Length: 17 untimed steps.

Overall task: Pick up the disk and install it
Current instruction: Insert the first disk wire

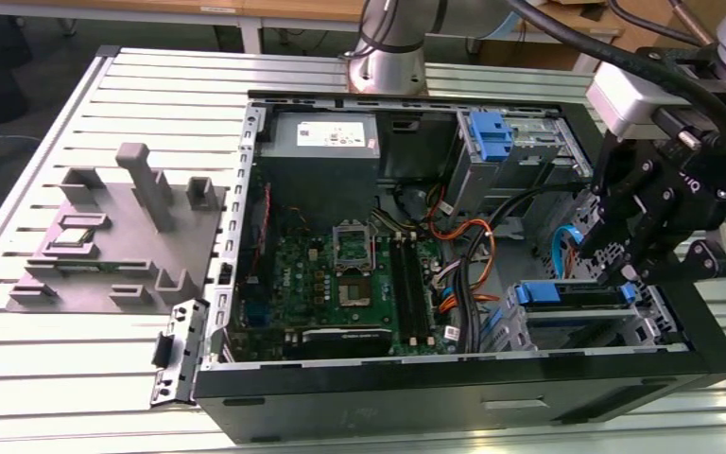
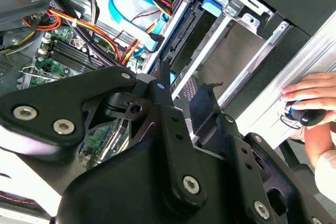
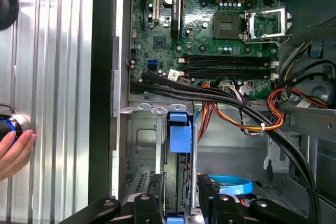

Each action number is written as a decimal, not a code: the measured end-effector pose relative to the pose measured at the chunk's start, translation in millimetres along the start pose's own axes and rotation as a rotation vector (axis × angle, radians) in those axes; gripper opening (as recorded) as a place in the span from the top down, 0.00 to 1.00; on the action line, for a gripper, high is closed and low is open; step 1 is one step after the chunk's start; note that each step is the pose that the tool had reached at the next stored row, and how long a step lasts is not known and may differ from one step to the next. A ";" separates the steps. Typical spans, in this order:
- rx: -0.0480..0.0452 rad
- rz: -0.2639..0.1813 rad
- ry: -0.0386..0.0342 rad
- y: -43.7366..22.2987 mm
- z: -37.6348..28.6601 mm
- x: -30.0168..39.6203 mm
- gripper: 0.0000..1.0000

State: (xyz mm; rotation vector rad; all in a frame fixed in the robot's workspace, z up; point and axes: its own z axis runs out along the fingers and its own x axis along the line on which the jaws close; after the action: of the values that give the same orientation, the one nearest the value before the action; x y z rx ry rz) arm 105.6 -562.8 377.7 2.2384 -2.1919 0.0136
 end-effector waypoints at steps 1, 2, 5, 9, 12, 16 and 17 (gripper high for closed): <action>0.0001 0.000 -0.0001 0.0 -0.4 0.0 0.58; 0.0001 0.000 -0.0001 0.0 -0.8 0.0 0.58; 0.0000 0.000 -0.0001 0.0 -1.9 0.0 0.58; 0.0000 0.000 0.0000 0.0 -2.7 0.0 0.58; 0.0000 0.000 0.0000 0.0 -3.4 0.1 0.58; 0.0001 0.000 -0.0004 0.0 -4.0 0.0 0.58; 0.0001 0.000 -0.0003 0.0 -4.0 0.0 0.58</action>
State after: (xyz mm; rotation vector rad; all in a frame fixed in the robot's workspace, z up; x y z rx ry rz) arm 105.6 -562.8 381.7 2.2386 -2.1920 0.0133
